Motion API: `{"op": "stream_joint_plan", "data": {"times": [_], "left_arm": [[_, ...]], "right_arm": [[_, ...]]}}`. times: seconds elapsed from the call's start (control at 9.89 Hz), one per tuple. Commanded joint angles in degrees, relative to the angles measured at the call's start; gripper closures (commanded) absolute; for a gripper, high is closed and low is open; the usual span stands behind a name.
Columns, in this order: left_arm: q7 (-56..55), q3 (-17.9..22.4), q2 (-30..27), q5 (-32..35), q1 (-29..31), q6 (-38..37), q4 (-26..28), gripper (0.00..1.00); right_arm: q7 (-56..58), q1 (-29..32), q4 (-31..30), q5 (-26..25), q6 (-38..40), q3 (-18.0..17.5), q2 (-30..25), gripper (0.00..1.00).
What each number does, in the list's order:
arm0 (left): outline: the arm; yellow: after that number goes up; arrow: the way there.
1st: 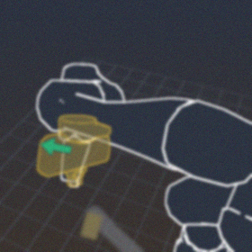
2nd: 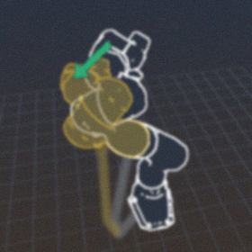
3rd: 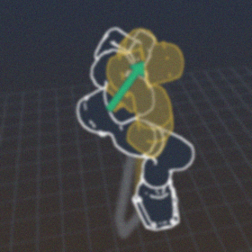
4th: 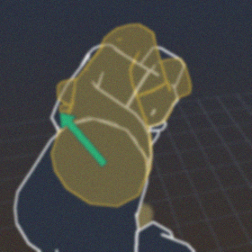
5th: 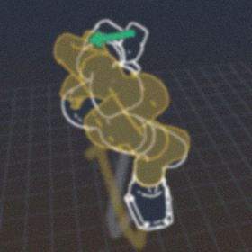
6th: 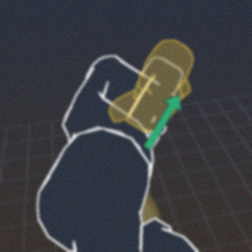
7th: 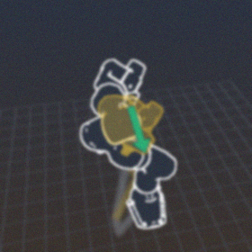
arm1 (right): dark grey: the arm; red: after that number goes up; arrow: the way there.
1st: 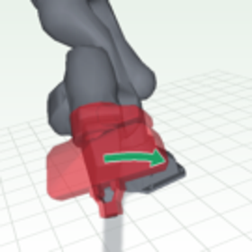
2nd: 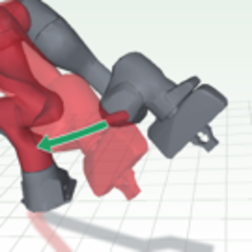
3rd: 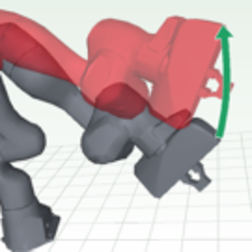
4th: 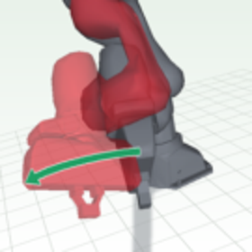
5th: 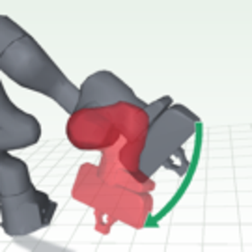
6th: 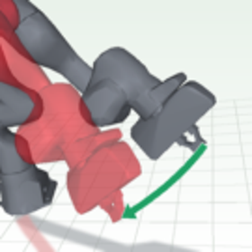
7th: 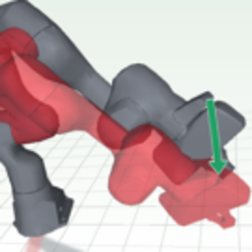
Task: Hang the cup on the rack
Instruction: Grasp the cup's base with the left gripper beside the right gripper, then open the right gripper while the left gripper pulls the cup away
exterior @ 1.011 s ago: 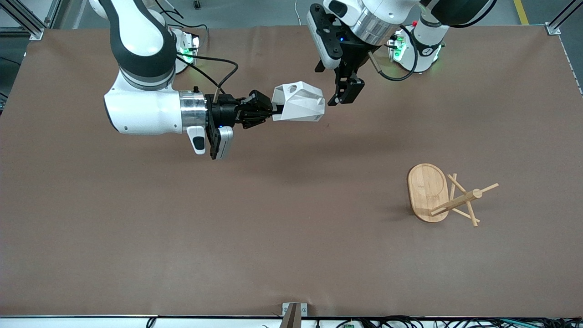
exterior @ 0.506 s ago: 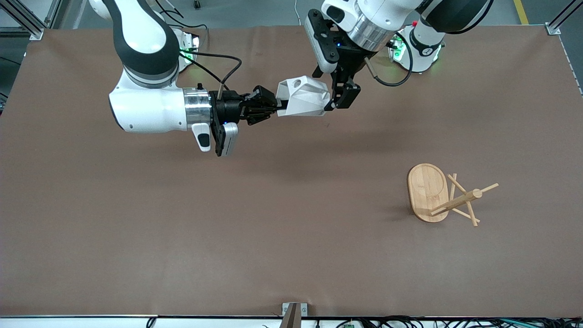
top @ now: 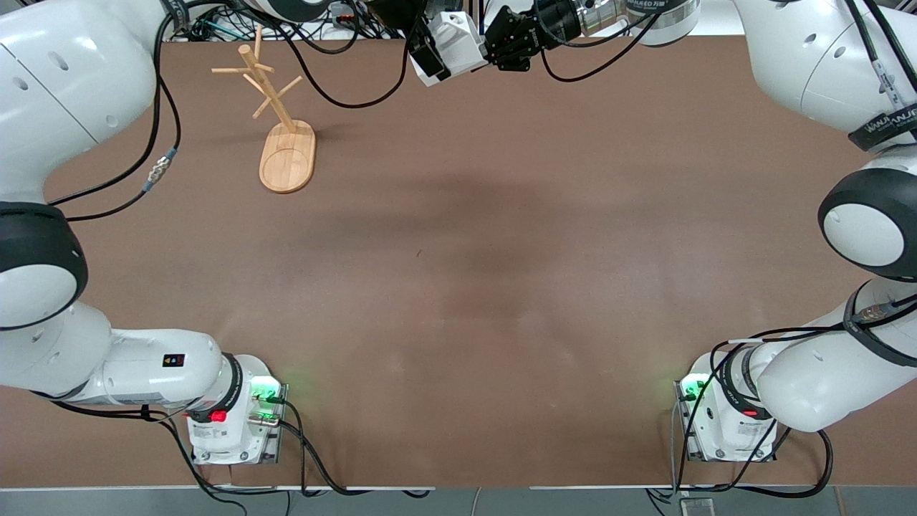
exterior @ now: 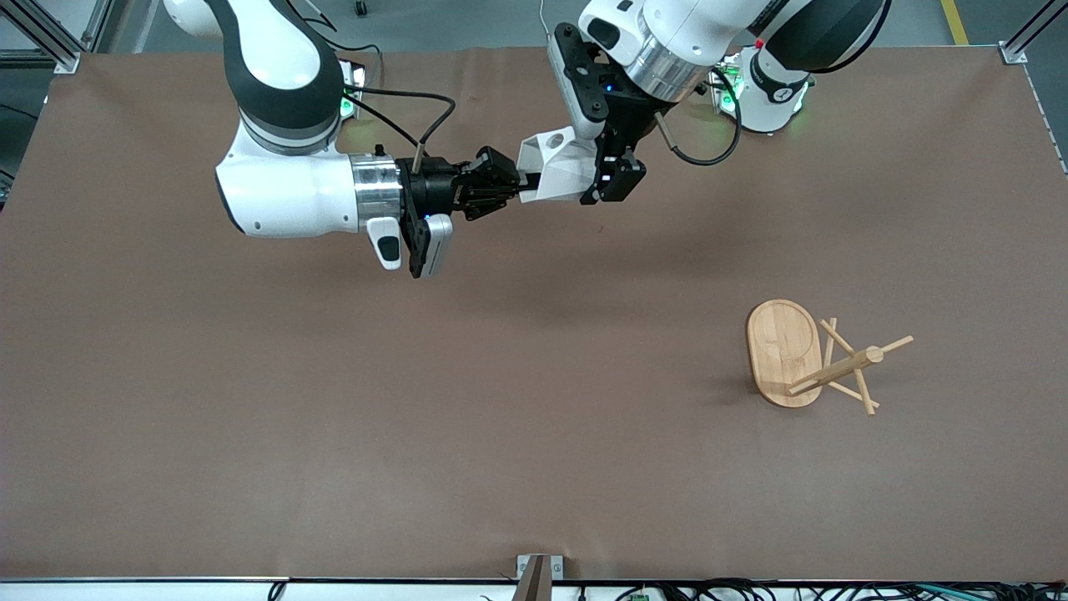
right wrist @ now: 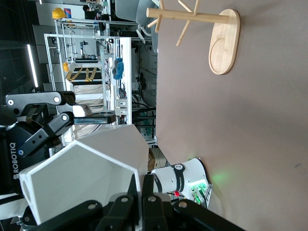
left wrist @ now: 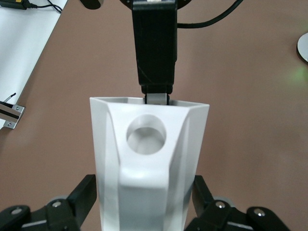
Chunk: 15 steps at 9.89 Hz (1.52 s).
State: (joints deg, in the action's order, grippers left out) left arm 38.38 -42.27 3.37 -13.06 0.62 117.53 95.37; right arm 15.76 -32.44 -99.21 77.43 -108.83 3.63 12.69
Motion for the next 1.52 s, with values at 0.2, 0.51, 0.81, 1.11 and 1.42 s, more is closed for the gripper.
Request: {"op": "stream_joint_plan", "data": {"times": [0.2, 0.51, 0.81, 1.11, 1.42], "left_arm": [[0.56, -0.01, -0.03, -0.30, 1.05, 0.33, 2.19, 0.84], [-0.32, 0.08, 0.23, -0.21, 6.21, -0.36, 2.02, 0.86], [-2.68, 0.17, 0.58, 0.23, 12.54, -2.38, 2.02, 0.89], [-13.55, 0.17, 2.60, 0.93, 16.50, -2.39, 5.42, 0.89], [-17.11, 0.17, 2.60, 0.93, 21.77, -1.43, 11.57, 0.89]], "right_arm": [[-1.07, -0.34, 1.04, 1.58, 0.37, 0.23, 0.05, 0.55], [-2.92, 0.09, 1.39, 1.06, 0.28, 0.58, -0.82, 0.00], [-2.92, 4.03, -0.10, -12.42, -0.42, 2.69, -1.62, 0.00], [-3.27, 12.72, -0.02, -31.94, 0.27, 3.48, -4.42, 0.00], [-3.27, 19.85, 3.22, -49.16, 6.76, 3.84, -6.45, 0.00]]}}
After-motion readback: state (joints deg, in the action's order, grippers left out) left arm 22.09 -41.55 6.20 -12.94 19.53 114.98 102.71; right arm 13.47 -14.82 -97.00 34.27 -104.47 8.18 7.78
